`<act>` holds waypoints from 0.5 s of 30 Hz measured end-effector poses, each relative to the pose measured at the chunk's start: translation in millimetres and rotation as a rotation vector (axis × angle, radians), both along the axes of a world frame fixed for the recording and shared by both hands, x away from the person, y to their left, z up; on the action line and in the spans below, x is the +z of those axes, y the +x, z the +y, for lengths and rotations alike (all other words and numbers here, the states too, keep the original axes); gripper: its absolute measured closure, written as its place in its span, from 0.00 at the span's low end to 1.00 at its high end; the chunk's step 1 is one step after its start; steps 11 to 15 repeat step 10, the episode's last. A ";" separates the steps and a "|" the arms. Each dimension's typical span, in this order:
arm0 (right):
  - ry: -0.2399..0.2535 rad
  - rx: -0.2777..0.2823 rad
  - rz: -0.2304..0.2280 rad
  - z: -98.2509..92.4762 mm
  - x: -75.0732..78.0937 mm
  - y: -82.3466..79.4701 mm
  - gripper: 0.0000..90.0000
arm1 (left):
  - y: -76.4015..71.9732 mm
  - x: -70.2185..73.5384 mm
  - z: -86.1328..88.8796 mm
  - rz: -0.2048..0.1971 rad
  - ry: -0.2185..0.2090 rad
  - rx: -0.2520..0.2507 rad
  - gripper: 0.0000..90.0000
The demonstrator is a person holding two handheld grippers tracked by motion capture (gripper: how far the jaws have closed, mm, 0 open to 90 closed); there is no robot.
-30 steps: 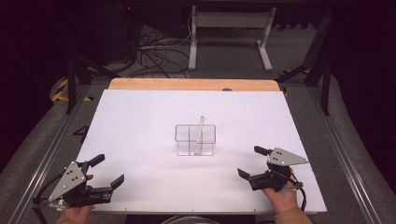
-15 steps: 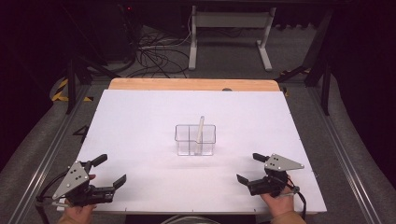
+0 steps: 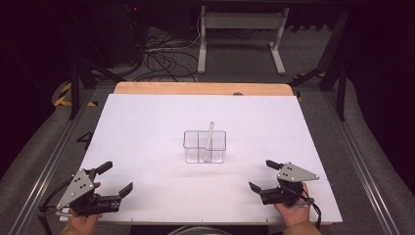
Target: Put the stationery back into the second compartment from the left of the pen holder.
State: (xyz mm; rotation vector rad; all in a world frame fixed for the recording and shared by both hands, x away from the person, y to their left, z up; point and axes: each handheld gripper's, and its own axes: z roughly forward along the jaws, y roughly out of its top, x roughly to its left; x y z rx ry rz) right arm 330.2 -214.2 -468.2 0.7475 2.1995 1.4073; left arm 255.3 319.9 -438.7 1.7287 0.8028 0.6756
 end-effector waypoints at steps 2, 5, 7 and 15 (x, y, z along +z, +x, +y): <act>0.009 0.001 0.004 -1.3 0.7 0.0 0.05 | 0.5 -0.5 -0.8 -0.001 0.006 0.003 0.07; 0.016 0.008 0.004 -1.9 2.2 -0.4 0.06 | 0.2 -1.3 -0.9 0.000 -0.003 0.002 0.07; 0.019 0.010 0.007 -1.8 2.8 -0.6 0.06 | 0.8 -1.8 -0.7 0.003 -0.002 -0.002 0.06; 0.028 0.012 0.010 -2.7 3.6 -0.4 0.05 | 1.3 -1.8 -1.1 0.025 0.000 -0.014 0.06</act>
